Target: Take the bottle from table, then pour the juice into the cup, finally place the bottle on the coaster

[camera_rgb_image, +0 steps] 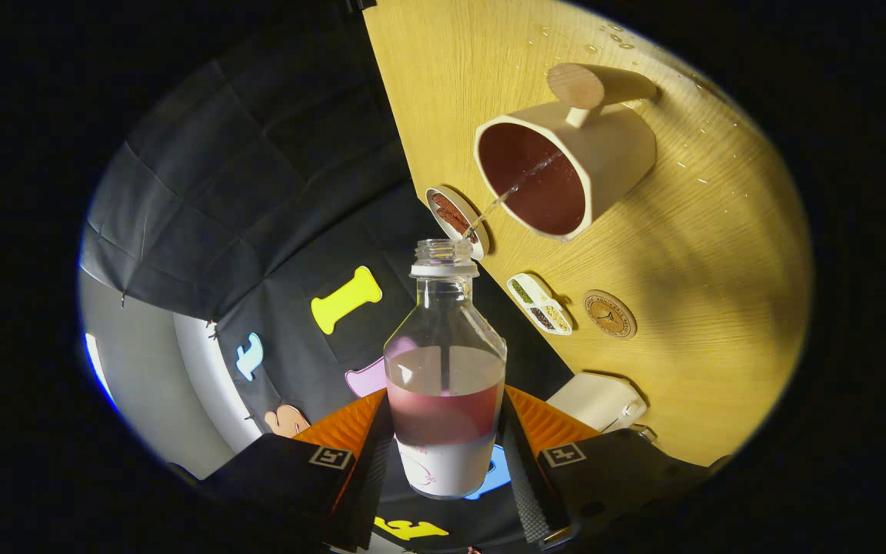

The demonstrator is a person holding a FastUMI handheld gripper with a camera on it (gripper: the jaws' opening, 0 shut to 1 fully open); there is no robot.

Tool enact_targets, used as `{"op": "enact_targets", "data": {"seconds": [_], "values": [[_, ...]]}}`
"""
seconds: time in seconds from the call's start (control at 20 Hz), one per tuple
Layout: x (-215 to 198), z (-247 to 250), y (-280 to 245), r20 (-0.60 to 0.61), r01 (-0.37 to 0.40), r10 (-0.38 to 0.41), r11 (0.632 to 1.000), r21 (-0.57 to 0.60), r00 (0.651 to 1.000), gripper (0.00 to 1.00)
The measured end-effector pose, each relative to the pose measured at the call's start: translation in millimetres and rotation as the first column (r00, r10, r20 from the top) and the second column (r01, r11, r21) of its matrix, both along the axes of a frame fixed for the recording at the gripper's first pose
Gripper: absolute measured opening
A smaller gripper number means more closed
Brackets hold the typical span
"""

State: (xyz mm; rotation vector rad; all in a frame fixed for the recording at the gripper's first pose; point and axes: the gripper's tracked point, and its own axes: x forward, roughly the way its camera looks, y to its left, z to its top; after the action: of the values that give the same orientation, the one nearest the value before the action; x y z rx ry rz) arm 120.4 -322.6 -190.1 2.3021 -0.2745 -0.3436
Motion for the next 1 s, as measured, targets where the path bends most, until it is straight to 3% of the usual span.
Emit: {"op": "enact_targets", "data": {"seconds": [0.6, 1.0], "values": [[0, 8, -10, 0.014, 0.076, -0.076, 0.997, 0.022, 0.997, 0.74], [0, 8, -10, 0.007, 0.075, -0.076, 0.997, 0.021, 0.997, 0.74]]}}
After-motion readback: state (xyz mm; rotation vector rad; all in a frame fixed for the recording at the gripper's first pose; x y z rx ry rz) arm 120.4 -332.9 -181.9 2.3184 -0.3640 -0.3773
